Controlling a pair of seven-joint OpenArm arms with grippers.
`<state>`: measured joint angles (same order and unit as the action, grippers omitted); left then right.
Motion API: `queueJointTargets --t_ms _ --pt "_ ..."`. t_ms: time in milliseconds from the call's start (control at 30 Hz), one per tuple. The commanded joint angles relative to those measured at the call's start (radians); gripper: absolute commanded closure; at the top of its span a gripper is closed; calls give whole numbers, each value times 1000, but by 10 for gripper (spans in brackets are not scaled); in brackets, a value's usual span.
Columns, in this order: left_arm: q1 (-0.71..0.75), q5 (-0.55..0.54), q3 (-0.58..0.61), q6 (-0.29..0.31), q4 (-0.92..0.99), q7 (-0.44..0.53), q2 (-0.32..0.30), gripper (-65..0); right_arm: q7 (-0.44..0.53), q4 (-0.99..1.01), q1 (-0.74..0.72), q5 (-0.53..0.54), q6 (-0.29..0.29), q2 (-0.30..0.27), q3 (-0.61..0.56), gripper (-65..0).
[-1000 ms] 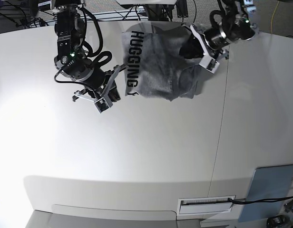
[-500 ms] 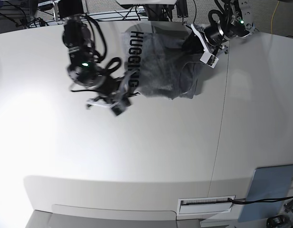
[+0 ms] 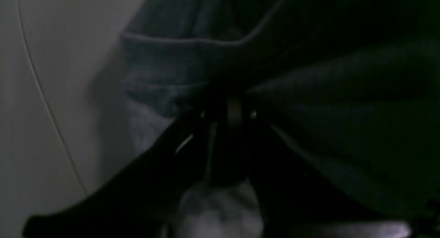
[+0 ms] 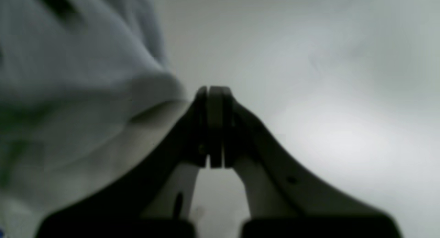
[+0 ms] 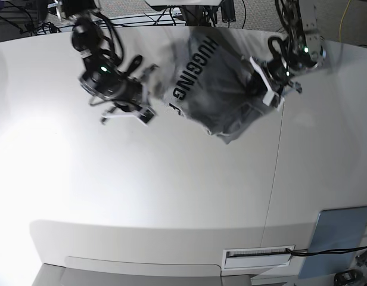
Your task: Fold the T-shirt properly
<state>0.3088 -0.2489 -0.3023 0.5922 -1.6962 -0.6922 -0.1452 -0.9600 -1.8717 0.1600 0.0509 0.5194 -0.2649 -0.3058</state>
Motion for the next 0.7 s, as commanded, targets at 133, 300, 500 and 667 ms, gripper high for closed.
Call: queueJointTargets --t_ms 133,300,500,667 --pt "-83 -24 56 34 58 -13 -8 -79 55 -92 88 30 0 -12 -1 0" --pt "-152 19 183 33 101 7 -8 -79 54 -121 155 39 0 -12 -1 0" --pt "-221 16 296 32 111 13 -6 -79 54 -202 254 39 0 -13 -1 0" --pt "-257 3 392 32 111 14 -4 -79 54 -283 340 38 -8 -13 0 0"
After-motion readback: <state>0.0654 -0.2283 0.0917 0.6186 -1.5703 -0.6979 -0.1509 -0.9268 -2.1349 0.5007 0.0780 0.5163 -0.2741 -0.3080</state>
